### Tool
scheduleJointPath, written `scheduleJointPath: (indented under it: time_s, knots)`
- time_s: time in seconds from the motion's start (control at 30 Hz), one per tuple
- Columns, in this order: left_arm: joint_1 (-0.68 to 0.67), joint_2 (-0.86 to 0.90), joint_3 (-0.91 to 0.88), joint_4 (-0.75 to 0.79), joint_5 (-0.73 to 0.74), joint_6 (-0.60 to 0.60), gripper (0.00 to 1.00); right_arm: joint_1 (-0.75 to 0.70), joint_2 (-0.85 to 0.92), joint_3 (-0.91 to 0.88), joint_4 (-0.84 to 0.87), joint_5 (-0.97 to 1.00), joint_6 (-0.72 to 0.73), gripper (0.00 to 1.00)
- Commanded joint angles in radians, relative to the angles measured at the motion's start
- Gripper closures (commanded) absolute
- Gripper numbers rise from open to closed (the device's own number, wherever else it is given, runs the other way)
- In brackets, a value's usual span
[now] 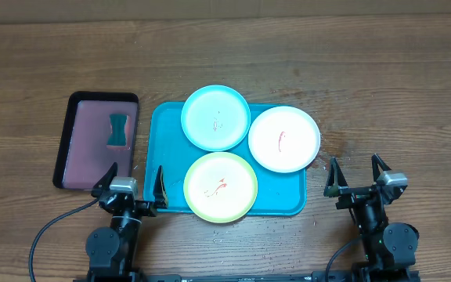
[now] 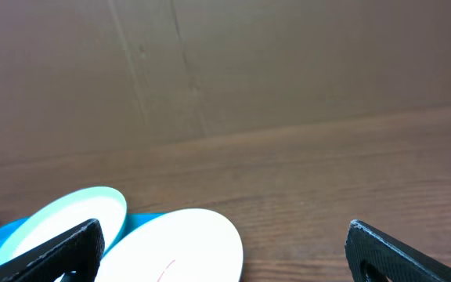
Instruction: Clean dirty plates on tray and stack at the side
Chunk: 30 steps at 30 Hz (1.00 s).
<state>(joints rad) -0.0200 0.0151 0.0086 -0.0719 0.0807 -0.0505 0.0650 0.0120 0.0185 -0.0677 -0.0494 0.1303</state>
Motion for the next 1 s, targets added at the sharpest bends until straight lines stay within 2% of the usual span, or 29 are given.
scheduleJointPath:
  time_s: [0.0, 0.23, 0.4, 0.67, 0.97]
  knots:
    - [-0.006, -0.009, 0.019, -0.03, -0.011, -0.035, 0.0, -0.006, -0.008, -0.01, 0.023, -0.031, 0.019, 0.0]
    - [-0.006, -0.007, 0.133, -0.173, -0.068, -0.035, 0.0, -0.007, 0.012, 0.044, -0.014, -0.03, 0.084, 0.0]
    - [-0.006, 0.052, 0.233, -0.256, -0.092, -0.032, 0.0, -0.006, 0.103, 0.139, -0.072, -0.031, 0.11, 0.0]
    - [-0.006, 0.381, 0.463, -0.344, -0.088, -0.032, 0.0, -0.006, 0.422, 0.44, -0.245, -0.114, 0.11, 0.0]
    - [-0.006, 0.793, 0.856, -0.689, -0.059, -0.033, 0.0, 0.0, 0.78, 0.814, -0.631, -0.19, 0.109, 0.0]
